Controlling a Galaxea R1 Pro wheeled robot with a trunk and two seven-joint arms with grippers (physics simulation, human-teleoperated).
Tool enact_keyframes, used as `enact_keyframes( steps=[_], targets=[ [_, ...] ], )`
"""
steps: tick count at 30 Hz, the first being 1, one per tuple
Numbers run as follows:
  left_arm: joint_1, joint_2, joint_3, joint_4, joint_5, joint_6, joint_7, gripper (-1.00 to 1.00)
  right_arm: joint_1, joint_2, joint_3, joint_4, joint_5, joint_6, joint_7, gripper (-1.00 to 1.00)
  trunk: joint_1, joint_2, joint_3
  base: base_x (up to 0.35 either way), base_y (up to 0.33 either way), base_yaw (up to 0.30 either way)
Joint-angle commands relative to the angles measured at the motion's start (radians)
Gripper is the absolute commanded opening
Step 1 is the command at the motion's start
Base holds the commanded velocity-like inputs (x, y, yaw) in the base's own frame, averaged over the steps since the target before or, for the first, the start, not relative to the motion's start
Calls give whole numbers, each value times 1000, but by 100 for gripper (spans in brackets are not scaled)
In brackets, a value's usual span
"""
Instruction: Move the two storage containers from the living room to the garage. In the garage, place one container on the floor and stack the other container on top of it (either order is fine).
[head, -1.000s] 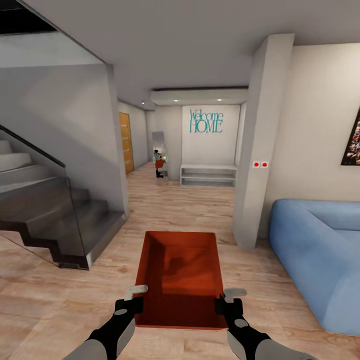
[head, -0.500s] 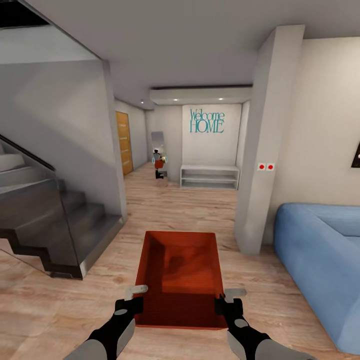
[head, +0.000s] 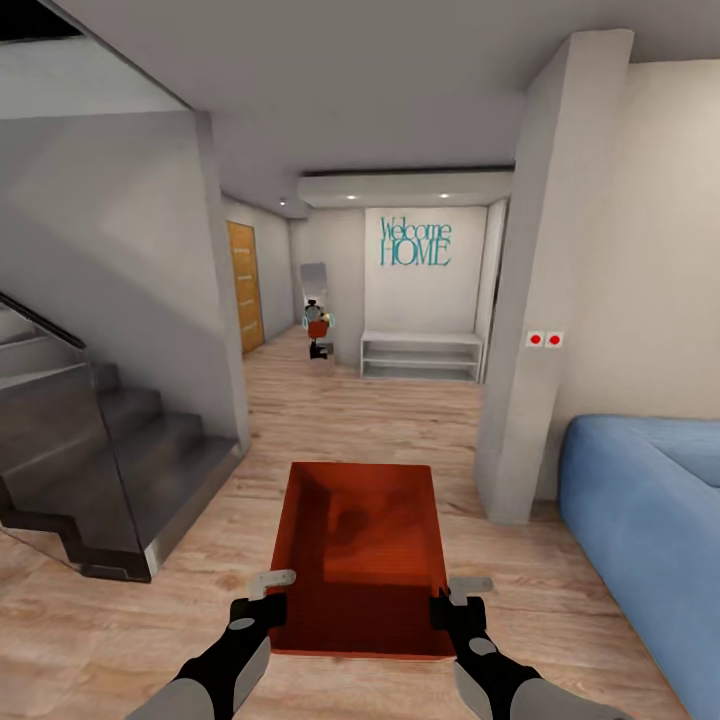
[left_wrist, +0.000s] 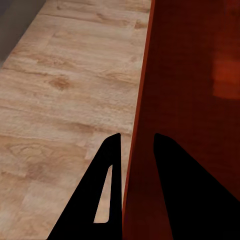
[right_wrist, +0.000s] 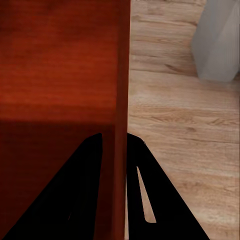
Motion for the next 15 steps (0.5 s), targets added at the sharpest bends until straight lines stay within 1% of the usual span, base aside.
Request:
enact_keyframes(
  steps=[1,15],
  targets=[
    [-2,17,40,-12,-17,-35,14,-100,0,0,-42,1,-8,-1,0,-100,1,-1,-2,322,0,0],
    [-2,17,40,-11,-17,-34,14,-100,-1,0,-42,2,-12,-1,0,-100,1,-1,-2,322,0,0]
  ],
)
